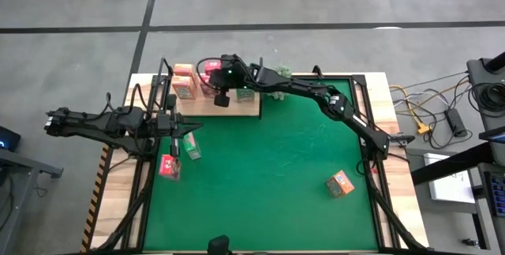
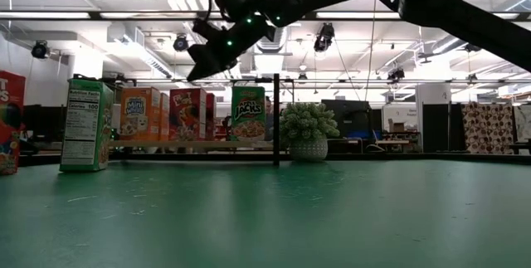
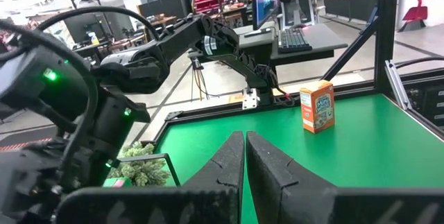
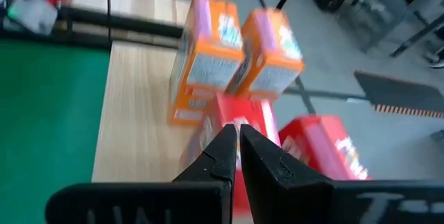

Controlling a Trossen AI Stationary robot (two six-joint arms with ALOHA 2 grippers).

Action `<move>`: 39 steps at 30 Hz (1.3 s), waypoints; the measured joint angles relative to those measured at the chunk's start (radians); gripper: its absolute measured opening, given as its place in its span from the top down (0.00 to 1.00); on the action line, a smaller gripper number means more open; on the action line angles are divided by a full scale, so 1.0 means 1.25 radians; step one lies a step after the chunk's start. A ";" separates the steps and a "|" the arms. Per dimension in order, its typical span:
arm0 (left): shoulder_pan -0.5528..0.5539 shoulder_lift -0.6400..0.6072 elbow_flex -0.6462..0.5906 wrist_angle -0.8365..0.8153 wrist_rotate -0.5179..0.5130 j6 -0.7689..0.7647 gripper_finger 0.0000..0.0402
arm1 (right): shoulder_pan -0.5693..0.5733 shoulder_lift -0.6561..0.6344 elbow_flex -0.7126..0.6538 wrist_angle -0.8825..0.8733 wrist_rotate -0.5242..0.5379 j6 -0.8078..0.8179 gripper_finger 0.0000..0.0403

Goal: Stack cereal on shelf
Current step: Put the top red cereal box on the shelf aligned with the other red cereal box

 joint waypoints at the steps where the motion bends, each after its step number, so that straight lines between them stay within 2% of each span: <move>1: 0.000 0.000 0.000 0.000 0.000 0.000 1.00 | 0.000 0.000 0.000 0.015 -0.003 0.001 0.97; 9: 0.000 0.000 0.000 0.001 0.000 0.000 1.00 | -0.011 0.011 -0.002 0.061 -0.009 0.002 0.97; 25: 0.000 0.000 0.000 0.001 0.000 0.000 1.00 | -0.023 0.007 -0.002 -0.039 -0.003 -0.067 0.97; 39: 0.000 0.000 0.000 0.001 0.000 0.000 1.00 | -0.023 0.001 -0.002 -0.050 -0.002 -0.096 0.97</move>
